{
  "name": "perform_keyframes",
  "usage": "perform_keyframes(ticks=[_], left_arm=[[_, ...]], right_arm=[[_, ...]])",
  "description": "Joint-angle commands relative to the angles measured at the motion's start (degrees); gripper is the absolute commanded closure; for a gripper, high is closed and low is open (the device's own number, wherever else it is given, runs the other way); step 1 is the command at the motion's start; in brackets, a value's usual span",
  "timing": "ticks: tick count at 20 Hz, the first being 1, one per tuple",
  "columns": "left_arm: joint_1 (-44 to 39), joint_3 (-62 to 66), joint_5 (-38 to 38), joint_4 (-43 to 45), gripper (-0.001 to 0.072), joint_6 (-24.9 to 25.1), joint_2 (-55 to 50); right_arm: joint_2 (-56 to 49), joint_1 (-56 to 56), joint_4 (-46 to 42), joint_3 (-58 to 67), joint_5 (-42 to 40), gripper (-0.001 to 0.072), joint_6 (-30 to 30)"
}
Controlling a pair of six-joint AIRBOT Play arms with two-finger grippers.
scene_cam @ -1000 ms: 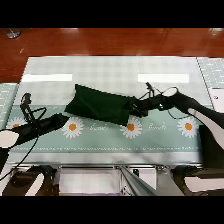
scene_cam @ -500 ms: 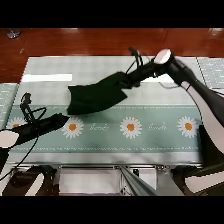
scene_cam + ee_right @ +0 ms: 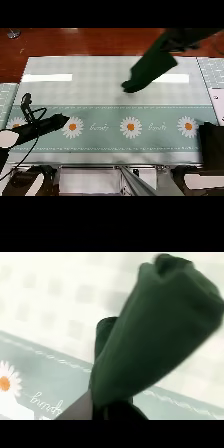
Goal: Fold the shirts.
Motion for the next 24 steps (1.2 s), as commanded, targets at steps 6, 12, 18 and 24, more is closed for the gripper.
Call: perform_keyframes(ticks=[6, 12, 18, 24], left_arm=[[-2.62, -0.02, 2.08, -0.02, 0.0684, -0.02, 0.0], [-7.08, -0.04, 5.77, 0.0, 0.0684, -0.04, 0.0], [-8.09, -0.04, 7.08, 0.02, 0.0684, -0.02, 0.0], [-8.0, 0.02, 6.93, 0.13, 0.0685, 4.74, -0.85]], right_arm=[[18.1, -22.49, -19.08, -12.33, 12.98, 0.0685, 6.32], [37.05, -41.62, -34.05, -34.73, 13.03, 0.0684, 4.57], [52.85, -60.65, -40.24, -57.94, 11.13, 0.064, 4.76], [46.53, -60.67, -29.53, -57.48, 3.65, 0.0094, 4.81]])
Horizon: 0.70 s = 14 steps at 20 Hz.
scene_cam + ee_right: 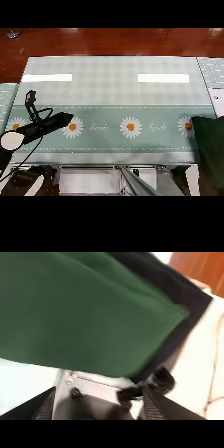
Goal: Fold the shirts.
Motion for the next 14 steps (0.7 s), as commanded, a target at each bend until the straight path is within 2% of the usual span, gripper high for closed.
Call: perform_keyframes(ticks=[1, 2, 3, 4, 6, 8, 11, 13, 14], left_arm=[[-0.02, 0.35, -0.55, 0.0, 0.0684, 3.28, -1.11], [0.07, 1.53, -0.55, 0.07, 0.0685, 3.39, -1.99], [0.59, 3.87, -0.76, 0.04, 0.0685, 4.0, -3.19], [1.31, 8.11, -1.7, 0.04, 0.0685, 5.05, -5.11], [2.23, 20.52, -4.96, 0.09, 0.0686, 8.09, -10.97], [1.95, 35.78, -9.29, 0.94, 0.0686, 9.09, -19.04], [0.04, 52.04, -16.94, 2.58, 0.0686, 8.85, -30.01], [-2.19, 53.92, -20.94, 5.95, 0.0686, 8.17, -34.64], [-3.45, 53.05, -21.42, 10.03, 0.0686, 4.94, -36.72]], right_arm=[[-4.37, -1.03, 11.15, 3.58, -7.17, 0.0107, 0.02], [-6.99, -0.76, 17.66, 7.17, -10.14, 0.0275, -0.42], [-9.64, 0.63, 25.27, 10.78, -13.0, 0.0509, -2.69], [-12.7, 3.74, 34.23, 14.58, -15.98, 0.0687, -5.57], [-18.45, 14.78, 46.84, 21.24, -22.84, 0.0684, -8.31], [-23.69, 30.6, 48.24, 26.43, -28.04, 0.0684, -13.73], [-30.14, 53.27, 37.46, 27.85, -30.95, 0.0684, -16.92], [-34.86, 64.85, 25.33, 26.95, -30.88, 0.0684, -15.85], [-37.07, 68.96, 19.87, 25.38, -31.43, 0.0685, -14.21]])
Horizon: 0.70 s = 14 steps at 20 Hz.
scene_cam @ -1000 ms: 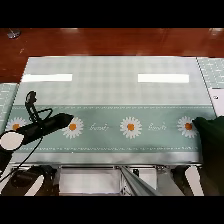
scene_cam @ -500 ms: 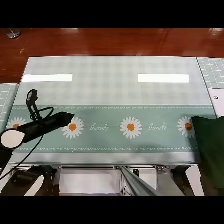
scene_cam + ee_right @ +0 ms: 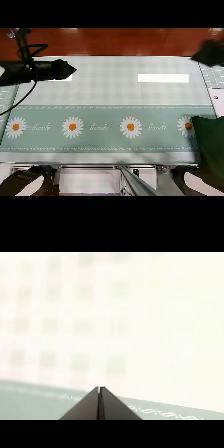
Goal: Fold the shirts.
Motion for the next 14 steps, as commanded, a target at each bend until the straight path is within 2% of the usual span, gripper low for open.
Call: perform_keyframes(ticks=[1, 2, 4, 5, 7, 11, 14], left_arm=[[-3.06, 4.61, -5.84, 10.56, 0.0686, -8.46, -9.31], [-2.97, 4.31, -7.48, 13.7, 0.0686, -11.65, -11.78], [-2.08, 4.31, -11.61, 17.16, 0.0686, -11.65, -14.53], [-1.92, 4.31, -12.24, 20.0, 0.0686, -11.65, -14.82], [-1.44, 4.33, -12.61, 23.52, 0.0685, -11.63, -14.6], [-1.14, 4.31, -15.98, 23.43, 0.0684, -11.82, -14.69], [-1.14, 4.31, -15.8, 23.43, 0.0684, -11.82, -15.17]], right_arm=[[-8.15, 18.01, -17.99, -2.19, -3.76, 0.0685, 3.58], [-10.03, 19.43, -23.78, -4.39, -4.09, 0.0686, 9.25], [-12.5, 19.02, -29.31, -7.78, -2.16, 0.0686, 18.25], [-12.92, 18.18, -29.22, -9.07, -1.49, 0.0686, 19.89], [-12.96, 16.79, -29.24, -10.23, -0.92, 0.0685, 20.87], [-12.96, 16.06, -29.09, -10.23, -1.73, 0.0685, 21.03], [-12.96, 16.06, -29.11, -10.23, -1.73, 0.0685, 21.03]])
